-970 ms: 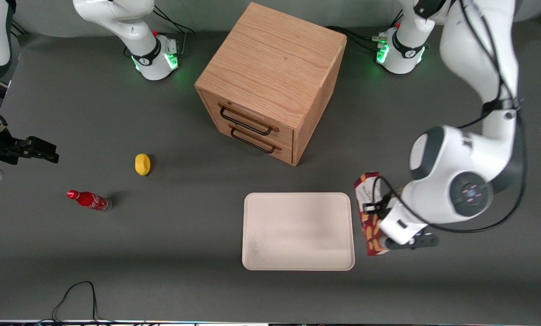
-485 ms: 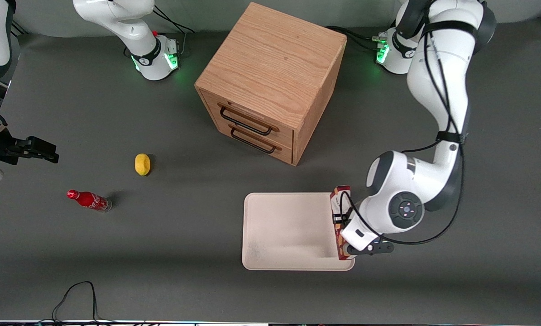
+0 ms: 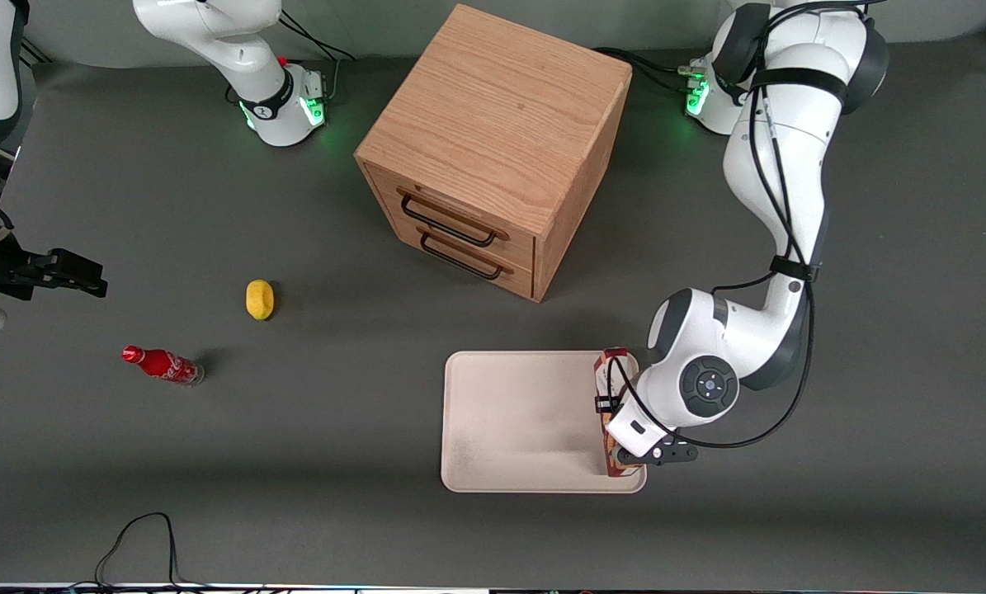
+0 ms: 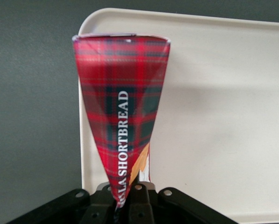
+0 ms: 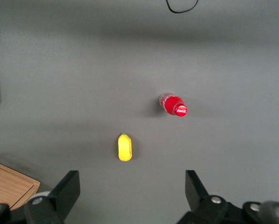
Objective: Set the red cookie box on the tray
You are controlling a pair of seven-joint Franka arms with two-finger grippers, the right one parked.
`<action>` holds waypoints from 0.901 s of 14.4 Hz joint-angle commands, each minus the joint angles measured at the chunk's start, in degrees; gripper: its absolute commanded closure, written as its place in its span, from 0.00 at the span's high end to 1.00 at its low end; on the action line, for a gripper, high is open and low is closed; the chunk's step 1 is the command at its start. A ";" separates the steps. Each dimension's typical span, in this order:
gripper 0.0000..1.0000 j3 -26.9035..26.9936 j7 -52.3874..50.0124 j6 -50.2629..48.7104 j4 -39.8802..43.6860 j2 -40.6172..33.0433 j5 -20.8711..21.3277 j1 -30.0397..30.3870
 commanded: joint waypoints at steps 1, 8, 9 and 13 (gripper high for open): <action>0.99 0.89 -0.83 0.94 -1.27 -0.87 2.39 -0.98; 1.00 0.89 -0.83 -5.36 -4.70 -13.76 7.49 2.60; 1.00 0.89 -0.74 -7.65 -5.83 -16.84 7.49 4.01; 1.00 0.89 6.26 -16.69 -14.35 -30.90 7.49 9.81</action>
